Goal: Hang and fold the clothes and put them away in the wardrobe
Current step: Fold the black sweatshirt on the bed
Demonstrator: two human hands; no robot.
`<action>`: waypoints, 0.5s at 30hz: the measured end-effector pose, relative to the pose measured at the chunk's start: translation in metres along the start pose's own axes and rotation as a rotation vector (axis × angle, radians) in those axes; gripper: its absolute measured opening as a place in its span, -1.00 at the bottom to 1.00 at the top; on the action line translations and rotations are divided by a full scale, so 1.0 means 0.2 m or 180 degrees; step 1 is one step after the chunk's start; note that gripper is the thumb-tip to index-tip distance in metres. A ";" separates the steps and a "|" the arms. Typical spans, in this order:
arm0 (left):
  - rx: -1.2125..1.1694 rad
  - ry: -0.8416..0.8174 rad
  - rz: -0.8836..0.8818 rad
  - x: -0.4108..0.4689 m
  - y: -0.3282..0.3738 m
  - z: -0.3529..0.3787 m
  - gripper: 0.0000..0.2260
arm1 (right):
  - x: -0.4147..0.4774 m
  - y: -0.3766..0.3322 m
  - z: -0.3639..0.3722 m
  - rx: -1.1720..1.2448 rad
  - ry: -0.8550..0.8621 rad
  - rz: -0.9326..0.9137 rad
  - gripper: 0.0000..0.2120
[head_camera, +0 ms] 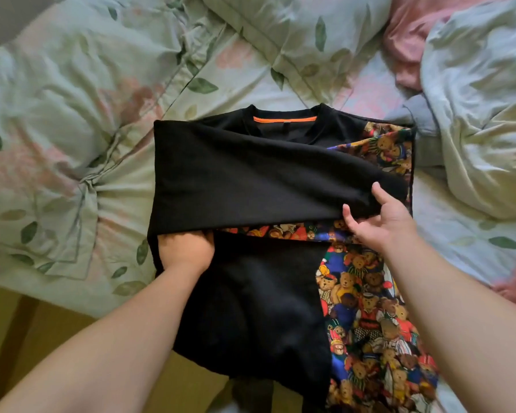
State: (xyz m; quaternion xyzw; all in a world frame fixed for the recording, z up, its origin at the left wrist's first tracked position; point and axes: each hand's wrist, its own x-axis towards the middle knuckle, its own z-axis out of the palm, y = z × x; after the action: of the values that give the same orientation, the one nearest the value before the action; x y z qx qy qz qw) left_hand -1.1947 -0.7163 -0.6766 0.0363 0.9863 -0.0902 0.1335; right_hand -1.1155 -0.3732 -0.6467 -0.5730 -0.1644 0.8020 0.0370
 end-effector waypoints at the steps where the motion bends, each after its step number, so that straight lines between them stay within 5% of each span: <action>1: -0.0004 0.0017 -0.0057 0.00 -0.02 0.01 -0.52 | 0.00 0.00 -0.01 -0.0007 0.0074 -0.0044 -0.70; 10: 0.0408 -0.0374 0.0319 0.03 -0.06 0.04 -0.51 | 0.03 -0.07 0.00 0.0150 0.0402 -0.0492 -0.71; 15: 0.0423 0.0022 0.1091 -0.07 -0.10 0.02 -0.82 | 0.03 -0.13 -0.06 0.0086 0.0409 -0.0314 -0.82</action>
State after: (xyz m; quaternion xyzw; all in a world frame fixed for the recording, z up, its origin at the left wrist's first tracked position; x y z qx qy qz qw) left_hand -1.1823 -0.7374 -0.6729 0.2128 0.9580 -0.1310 0.1409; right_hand -1.1104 -0.3438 -0.6477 -0.6140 -0.1789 0.7629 0.0947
